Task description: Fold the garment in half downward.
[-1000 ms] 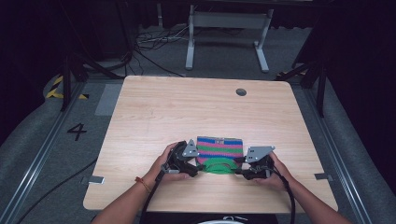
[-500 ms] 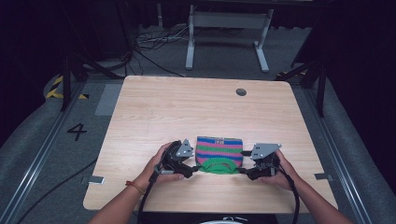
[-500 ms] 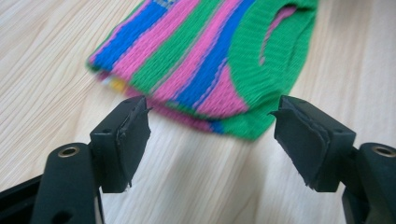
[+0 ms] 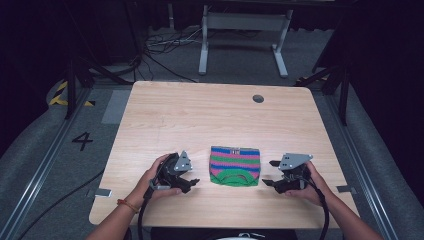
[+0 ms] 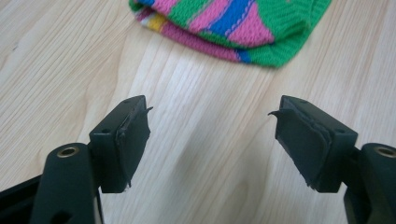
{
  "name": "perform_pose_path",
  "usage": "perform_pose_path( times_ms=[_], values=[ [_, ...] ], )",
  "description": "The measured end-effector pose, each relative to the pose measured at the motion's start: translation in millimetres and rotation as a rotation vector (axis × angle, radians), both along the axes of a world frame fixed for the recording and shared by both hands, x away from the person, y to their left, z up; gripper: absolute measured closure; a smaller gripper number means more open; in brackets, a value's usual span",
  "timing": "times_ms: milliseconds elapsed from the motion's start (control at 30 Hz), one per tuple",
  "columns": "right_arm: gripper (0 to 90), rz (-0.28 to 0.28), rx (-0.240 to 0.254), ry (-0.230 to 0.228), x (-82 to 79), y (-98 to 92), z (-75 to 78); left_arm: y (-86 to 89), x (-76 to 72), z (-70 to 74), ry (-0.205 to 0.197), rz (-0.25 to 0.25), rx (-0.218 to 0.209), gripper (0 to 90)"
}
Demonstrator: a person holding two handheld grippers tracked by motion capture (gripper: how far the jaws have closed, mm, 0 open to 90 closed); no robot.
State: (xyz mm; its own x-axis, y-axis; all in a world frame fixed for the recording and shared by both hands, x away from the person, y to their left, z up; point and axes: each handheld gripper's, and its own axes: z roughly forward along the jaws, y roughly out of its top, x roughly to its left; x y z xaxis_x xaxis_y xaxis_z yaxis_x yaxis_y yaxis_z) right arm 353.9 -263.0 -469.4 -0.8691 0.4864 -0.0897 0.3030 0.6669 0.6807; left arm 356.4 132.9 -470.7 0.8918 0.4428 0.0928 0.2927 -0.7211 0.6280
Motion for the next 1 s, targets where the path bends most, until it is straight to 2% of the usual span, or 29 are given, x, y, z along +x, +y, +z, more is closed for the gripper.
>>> perform_pose_path(
  times_ms=[233, 500, 700, 1000],
  values=[
    [28.7, -0.032, -0.009, 0.009, -9.7, -16.1, -1.6, 18.0, -5.4, 1.3, 0.002, 0.008, 0.006, 24.8],
    [27.6, -0.075, -0.028, -0.002, -18.1, -37.6, -4.7, 38.4, -7.6, -4.0, 0.005, 0.054, 0.021, 25.5],
    [27.0, -0.116, -0.021, -0.004, -22.3, -54.7, -6.1, 51.5, -9.2, -8.6, 0.0, 0.07, 0.036, 25.3],
    [25.9, -0.191, -0.019, -0.009, -28.8, -86.0, -12.0, 75.4, -11.5, -14.4, 0.027, 0.098, 0.02, 24.8]
  ],
)
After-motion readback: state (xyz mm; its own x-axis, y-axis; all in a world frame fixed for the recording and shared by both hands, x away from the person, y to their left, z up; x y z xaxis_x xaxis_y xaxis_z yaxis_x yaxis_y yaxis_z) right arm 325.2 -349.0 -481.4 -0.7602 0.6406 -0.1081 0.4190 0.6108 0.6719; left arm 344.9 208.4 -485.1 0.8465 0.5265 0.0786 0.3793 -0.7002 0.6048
